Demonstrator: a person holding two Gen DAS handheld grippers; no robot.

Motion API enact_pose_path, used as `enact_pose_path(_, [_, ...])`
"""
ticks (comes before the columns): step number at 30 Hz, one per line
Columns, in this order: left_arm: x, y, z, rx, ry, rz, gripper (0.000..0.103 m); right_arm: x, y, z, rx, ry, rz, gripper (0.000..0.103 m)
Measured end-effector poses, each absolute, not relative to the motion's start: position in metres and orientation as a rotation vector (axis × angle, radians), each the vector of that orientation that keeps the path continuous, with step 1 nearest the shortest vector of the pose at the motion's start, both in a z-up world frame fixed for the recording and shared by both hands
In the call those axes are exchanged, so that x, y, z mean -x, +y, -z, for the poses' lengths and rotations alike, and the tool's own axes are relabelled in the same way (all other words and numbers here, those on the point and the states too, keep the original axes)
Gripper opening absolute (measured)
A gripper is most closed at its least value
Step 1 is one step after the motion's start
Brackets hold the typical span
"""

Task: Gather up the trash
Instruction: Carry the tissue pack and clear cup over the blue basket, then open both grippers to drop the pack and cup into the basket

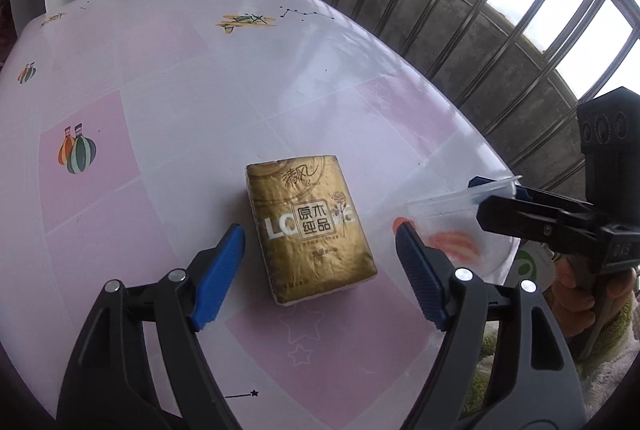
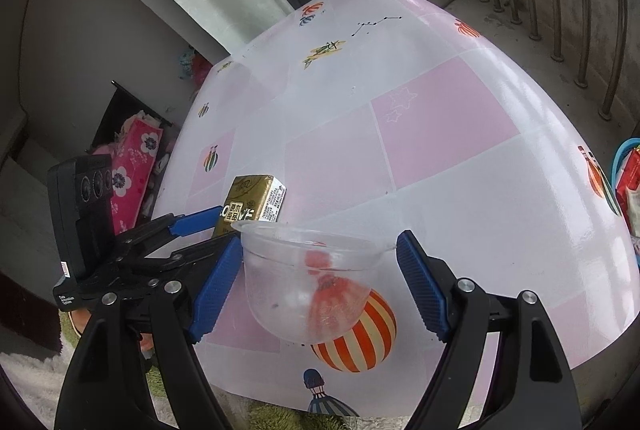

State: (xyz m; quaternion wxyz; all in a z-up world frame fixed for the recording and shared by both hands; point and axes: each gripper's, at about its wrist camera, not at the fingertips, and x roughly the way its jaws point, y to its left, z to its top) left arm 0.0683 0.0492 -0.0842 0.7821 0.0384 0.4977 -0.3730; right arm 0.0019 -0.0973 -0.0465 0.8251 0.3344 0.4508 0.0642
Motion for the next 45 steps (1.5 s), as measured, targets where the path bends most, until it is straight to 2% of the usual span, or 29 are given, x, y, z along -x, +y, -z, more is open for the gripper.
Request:
enact_pose_path(3, [-0.071, 0.043, 0.090, -0.118, 1.069, 0.758, 0.073, 0.000, -0.097, 0.050, -0.721, 0.972, -0.131, 0.078])
enact_pose_path(7, [-0.070, 0.043, 0.090, -0.125, 1.051, 0.750, 0.057, 0.002, -0.098, 0.058, -0.744, 0.987, -0.127, 0.076])
enact_pose_path(8, [-0.071, 0.042, 0.089, -0.122, 1.053, 0.750, 0.056, 0.003, -0.100, 0.061, -0.767, 0.983, -0.136, 0.073])
enact_pose_path(13, [-0.068, 0.042, 0.082, -0.123, 1.038, 0.751, 0.054, 0.009, -0.113, 0.063, -0.835, 0.947, -0.150, 0.073])
enact_pose_path(21, [-0.063, 0.010, 0.042, -0.142, 0.962, 0.848, 0.054, 0.036, -0.154, 0.055, -0.887, 0.836, -0.066, 0.073])
enact_pose_path(28, [-0.049, -0.081, 0.014, -0.216, 0.930, 1.028, 0.054, 0.103, -0.234, 0.042, -0.953, 0.654, 0.195, 0.073])
enact_pose_path(33, [-0.024, -0.164, 0.011, -0.300, 0.931, 1.186, 0.054, 0.166, -0.307, 0.061, -1.069, 0.548, 0.473, 0.073])
enact_pose_path(38, [0.000, -0.256, 0.034, -0.402, 1.009, 1.298, 0.054, 0.212, -0.370, 0.103, -1.216, 0.483, 0.672, 0.073])
enact_pose_path(45, [0.026, -0.373, 0.071, -0.567, 1.074, 1.394, 0.054, 0.218, -0.439, 0.154, -1.321, 0.490, 0.780, 0.073])
